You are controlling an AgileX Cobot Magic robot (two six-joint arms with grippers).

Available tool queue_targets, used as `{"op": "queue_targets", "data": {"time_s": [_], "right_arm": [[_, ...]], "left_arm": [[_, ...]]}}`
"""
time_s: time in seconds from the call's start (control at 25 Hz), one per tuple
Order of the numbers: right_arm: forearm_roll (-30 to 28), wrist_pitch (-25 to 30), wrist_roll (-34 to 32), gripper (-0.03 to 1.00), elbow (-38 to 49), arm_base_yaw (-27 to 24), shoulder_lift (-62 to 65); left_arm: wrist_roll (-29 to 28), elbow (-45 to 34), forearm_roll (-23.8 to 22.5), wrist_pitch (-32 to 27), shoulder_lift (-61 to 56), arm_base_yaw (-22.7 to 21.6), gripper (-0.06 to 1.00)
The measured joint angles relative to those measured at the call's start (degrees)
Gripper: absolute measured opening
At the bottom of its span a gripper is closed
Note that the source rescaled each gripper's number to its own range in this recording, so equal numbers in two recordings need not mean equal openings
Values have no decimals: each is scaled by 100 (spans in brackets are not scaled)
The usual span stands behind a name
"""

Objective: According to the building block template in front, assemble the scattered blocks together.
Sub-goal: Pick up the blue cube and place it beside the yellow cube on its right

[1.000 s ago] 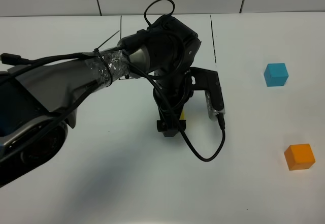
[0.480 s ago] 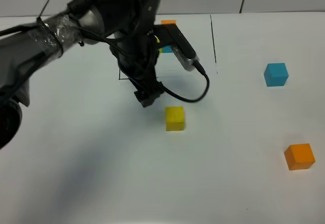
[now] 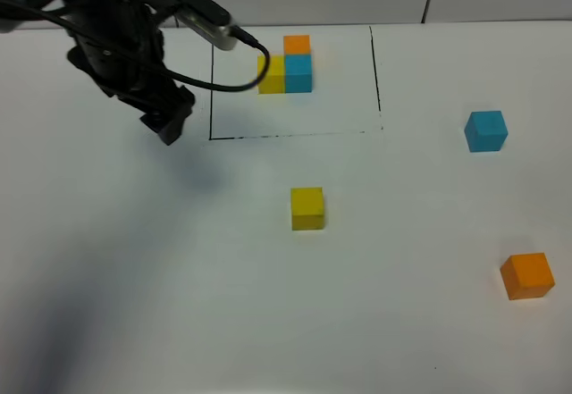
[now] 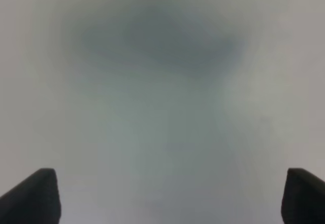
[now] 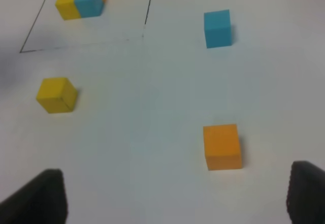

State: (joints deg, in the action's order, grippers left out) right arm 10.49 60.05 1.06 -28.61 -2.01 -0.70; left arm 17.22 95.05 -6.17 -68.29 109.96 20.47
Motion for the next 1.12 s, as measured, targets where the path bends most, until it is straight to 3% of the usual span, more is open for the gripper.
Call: {"op": "queue_targets", "data": {"time_s": [0.16, 0.36, 0.76, 1.12], "right_arm": [[0, 0, 0, 75, 0, 0, 0], [5, 0, 0, 75, 0, 0, 0], [5, 0, 0, 75, 0, 0, 0], [5, -4, 0, 75, 0, 0, 0]], "left_arm": [[-717, -819, -27, -4, -1029, -452, 80], [-1042, -1879, -32, 126, -2529, -800, 77], [-2027, -3269, -275, 317, -5094, -816, 75], [-2276, -4335, -259, 561, -7106, -816, 74]]}}
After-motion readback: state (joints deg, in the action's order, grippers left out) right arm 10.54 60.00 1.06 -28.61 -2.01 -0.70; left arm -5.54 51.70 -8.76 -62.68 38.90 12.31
